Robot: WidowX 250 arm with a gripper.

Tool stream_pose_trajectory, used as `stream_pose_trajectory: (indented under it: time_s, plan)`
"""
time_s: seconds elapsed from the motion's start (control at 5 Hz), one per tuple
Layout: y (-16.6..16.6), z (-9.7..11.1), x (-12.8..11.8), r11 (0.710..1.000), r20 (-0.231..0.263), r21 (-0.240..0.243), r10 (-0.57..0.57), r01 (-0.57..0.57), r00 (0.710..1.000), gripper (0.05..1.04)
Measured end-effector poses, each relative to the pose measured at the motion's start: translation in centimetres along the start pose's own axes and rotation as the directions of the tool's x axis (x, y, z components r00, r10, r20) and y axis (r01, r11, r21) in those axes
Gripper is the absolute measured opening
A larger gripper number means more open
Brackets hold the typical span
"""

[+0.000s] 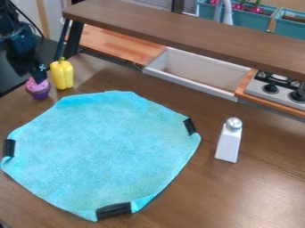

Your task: Put the purple figure in the bottom left of the cloth

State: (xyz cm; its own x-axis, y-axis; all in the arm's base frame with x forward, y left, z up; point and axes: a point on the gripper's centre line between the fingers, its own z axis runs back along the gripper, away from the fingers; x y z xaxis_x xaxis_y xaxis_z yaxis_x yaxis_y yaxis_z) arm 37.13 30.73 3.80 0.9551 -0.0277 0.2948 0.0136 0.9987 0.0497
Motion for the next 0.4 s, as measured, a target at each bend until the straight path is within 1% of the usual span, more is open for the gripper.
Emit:
stream_pose_trajectory:
  time_s: [0.2, 0.4]
  plan:
    - [0.08, -1.22, -0.73, 1.0, -0.036, 0.002, 0.017, -0.017, 0.999, 1.001]
    - [0.48, -1.4, -0.62, 0.999, -0.029, 0.031, 0.026, -0.025, 0.999, 0.956]
